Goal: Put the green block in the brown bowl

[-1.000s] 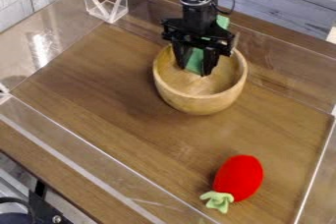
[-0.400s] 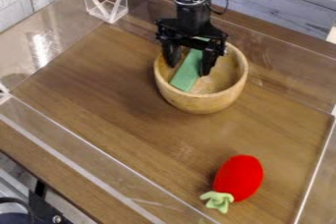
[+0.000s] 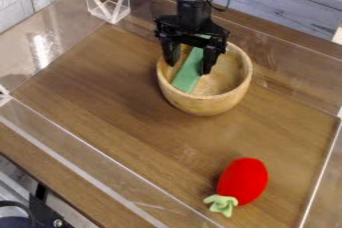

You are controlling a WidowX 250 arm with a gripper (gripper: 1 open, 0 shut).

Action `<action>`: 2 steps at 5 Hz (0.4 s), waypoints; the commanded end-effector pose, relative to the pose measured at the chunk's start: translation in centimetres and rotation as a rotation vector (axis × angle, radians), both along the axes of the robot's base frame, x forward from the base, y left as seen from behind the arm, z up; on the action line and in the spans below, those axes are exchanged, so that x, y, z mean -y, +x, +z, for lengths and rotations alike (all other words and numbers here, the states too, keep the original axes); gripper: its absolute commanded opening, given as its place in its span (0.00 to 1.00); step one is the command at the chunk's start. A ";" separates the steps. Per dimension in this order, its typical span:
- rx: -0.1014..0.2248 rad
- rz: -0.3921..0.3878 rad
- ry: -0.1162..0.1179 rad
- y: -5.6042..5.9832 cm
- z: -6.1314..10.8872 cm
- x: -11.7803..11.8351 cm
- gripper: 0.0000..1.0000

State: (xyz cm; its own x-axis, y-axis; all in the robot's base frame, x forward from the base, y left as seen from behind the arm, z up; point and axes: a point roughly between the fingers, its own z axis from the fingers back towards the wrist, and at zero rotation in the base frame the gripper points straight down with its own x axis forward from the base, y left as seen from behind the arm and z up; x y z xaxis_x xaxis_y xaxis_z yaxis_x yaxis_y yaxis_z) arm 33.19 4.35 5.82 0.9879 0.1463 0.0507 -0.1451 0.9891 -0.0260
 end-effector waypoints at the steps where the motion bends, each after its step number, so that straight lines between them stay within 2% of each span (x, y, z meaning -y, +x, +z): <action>1: 0.093 0.017 0.027 1.0 3.3 -0.9 1.00; 2: 0.088 0.020 0.031 1.1 3.2 -1.0 0.00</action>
